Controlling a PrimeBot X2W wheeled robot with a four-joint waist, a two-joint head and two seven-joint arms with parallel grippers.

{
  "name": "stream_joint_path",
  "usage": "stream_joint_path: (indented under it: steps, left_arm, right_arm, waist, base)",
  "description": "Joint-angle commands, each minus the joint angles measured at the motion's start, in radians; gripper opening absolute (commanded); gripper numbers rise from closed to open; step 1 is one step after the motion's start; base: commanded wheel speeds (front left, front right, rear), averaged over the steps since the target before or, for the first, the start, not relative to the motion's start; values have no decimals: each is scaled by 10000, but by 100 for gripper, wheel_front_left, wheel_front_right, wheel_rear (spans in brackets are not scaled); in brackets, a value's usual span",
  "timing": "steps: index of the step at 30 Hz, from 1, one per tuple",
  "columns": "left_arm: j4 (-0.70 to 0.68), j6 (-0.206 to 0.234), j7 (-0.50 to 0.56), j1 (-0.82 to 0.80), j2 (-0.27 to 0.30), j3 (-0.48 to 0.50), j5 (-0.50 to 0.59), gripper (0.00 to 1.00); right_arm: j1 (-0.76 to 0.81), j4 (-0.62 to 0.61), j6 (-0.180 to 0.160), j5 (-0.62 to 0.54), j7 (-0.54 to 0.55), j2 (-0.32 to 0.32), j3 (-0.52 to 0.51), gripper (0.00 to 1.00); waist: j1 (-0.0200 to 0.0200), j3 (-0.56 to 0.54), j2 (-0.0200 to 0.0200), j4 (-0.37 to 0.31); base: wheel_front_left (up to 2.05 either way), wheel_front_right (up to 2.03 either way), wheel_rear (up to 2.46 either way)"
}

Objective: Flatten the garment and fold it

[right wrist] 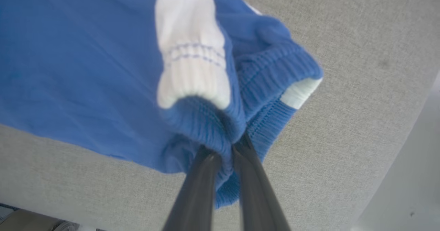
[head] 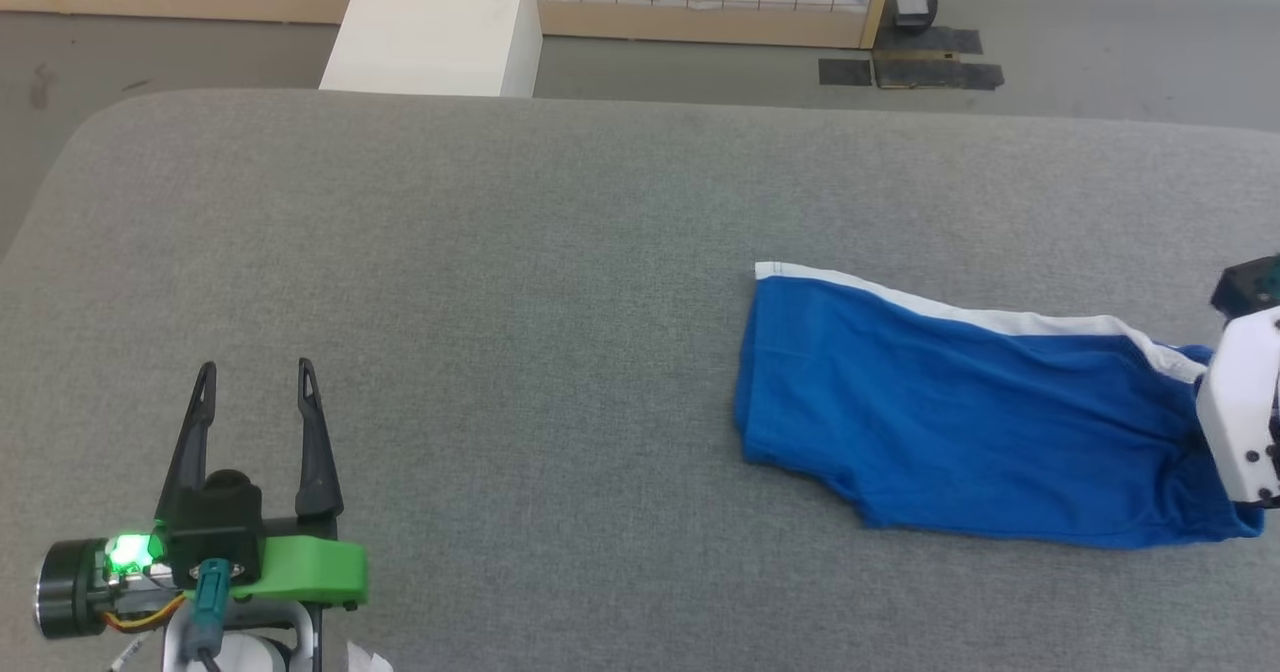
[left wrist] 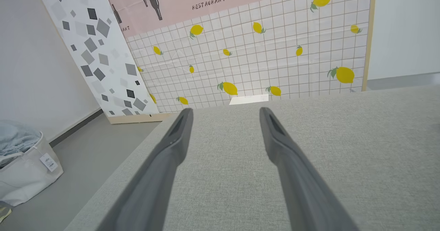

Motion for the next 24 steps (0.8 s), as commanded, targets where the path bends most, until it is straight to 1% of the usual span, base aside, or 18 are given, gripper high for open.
stream_joint_path:
  steps: [1,4,7,12,15,17,20,24]
  left_arm:
    - [27,-16,-38,-218,129,-54,216,100]
    - [35,30,-38,-292,254,-203,337,100]
    - [21,-86,-38,-316,236,-294,109,100]
    - [-47,-557,-38,-272,85,-122,-583,100]
    - [100,-845,-38,-252,-42,100,-878,100]
    - [202,-1026,-38,-315,-114,221,-941,100]
    - [313,-1192,-38,-397,-305,294,-875,100]
    - [454,-1348,-38,-534,-518,361,-736,100]
  right_arm:
    - [57,83,-13,55,-33,75,-100,0]
    - [160,-147,-13,359,-114,238,-203,0]
    - [341,-689,-13,888,-187,342,-313,0]
    - [743,-2098,-13,1810,-133,174,-508,0]
    - [867,-2742,-13,2250,-15,246,-717,0]
    - [869,-3099,-13,2439,86,445,-799,0]
    - [728,-3465,-13,2608,203,976,-827,0]
    - [300,-3505,-13,2324,346,1630,-565,0]
  waist:
    - [0,54,0,73]
    - [0,76,0,110]
    - [0,-1,0,151]
    - [0,-152,0,232]
    - [0,-158,0,271]
    - [0,-98,0,320]
    - [0,25,0,438]
    - [0,239,0,615]
  base:
    - [0,0,0]
    - [0,0,0]
    - [0,0,0]
    - [0,0,0]
    - [0,0,0]
    - [0,0,0]
    - [0,0,0]
    - [0,0,0]
